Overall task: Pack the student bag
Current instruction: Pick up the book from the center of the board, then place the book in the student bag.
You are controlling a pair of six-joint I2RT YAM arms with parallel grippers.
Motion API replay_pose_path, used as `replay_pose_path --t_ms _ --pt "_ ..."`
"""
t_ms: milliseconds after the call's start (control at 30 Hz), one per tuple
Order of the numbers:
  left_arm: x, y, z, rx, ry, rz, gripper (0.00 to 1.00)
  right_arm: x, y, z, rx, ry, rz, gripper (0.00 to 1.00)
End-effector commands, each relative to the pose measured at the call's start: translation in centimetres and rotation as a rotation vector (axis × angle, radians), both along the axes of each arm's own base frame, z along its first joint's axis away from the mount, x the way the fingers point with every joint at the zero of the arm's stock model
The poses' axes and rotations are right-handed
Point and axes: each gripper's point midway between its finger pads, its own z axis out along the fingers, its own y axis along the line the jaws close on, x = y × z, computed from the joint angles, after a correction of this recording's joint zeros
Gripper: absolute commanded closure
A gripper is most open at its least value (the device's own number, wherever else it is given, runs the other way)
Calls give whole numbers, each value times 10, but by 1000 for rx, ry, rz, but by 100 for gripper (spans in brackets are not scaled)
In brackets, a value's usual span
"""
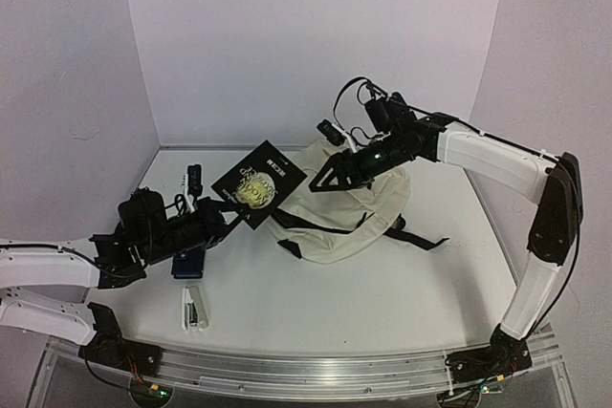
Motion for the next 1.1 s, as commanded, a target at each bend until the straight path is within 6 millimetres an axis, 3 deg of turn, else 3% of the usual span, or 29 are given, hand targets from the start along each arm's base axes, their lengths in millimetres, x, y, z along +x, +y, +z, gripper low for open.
replay_pose_path --t_ms 0,100,267,567,700,767,1000,1067 --pt "10 33 -2 -37 50 163 100 45 -16 -31 -219 -245 -124 29" --pt "9 45 -12 -31 89 206 100 48 -12 -49 -358 -403 -87 27" --pt "8 65 -23 -38 147 282 100 39 11 -73 -568 -643 13 21" --pt "3 83 -32 -22 189 333 100 66 32 -103 -729 -764 12 19" --pt "1 80 -36 -6 203 315 100 88 27 -98 -813 -840 -62 26" --pt "0 76 -37 3 203 293 100 95 25 -94 -839 -868 -86 37" --pt "-8 50 -53 54 209 158 100 102 25 -55 -781 -893 -166 94" --pt "-13 42 -56 51 210 109 100 106 22 -42 -748 -886 -196 100"
